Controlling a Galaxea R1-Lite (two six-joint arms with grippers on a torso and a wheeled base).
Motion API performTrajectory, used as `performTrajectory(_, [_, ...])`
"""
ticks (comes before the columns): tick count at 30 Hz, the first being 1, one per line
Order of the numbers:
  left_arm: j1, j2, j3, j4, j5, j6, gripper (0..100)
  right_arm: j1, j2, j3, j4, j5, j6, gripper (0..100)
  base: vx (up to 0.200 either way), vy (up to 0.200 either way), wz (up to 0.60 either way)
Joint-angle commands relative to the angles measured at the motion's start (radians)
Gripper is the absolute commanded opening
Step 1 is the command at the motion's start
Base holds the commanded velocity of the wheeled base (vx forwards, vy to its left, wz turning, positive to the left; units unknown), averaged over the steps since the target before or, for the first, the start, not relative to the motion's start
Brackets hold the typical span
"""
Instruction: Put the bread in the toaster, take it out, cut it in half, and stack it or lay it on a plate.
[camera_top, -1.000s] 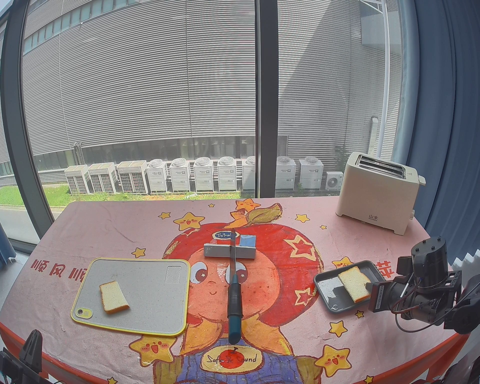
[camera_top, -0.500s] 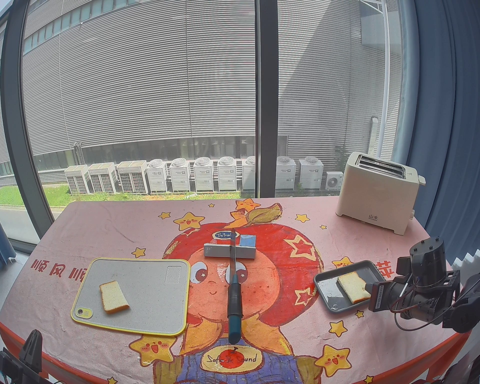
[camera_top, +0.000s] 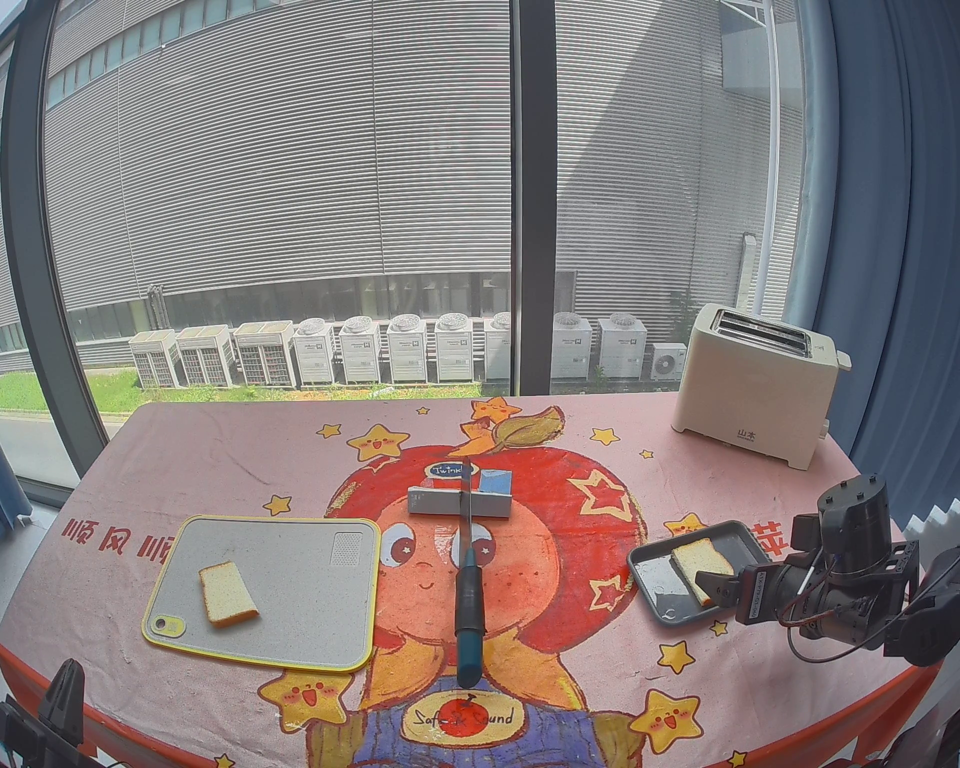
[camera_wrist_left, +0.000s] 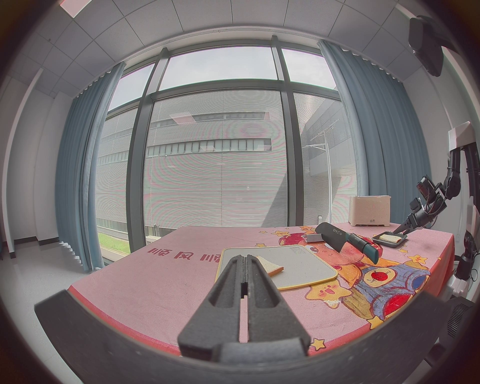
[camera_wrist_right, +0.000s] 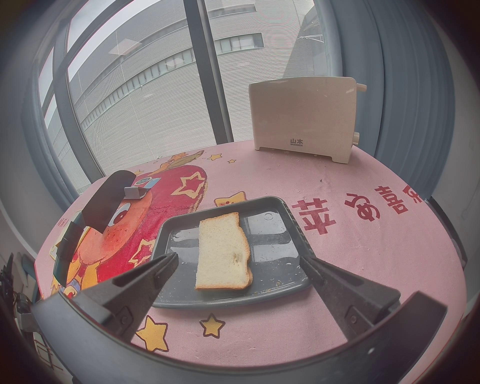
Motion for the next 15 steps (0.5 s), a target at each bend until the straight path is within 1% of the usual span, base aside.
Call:
performTrajectory(1, [0.0,-0.016,0.018,-0.001,0.0,0.0,0,0.005,-0.002,0.001,0.0,0.0,0.0,100,0.0,0.0,0.0])
performTrajectory(15, [0.0,-0.016,0.018,0.001,0.0,0.0,0,0.008,-0.006,0.001,0.001,-0.001,-0.002,100,0.0,0.0,0.0])
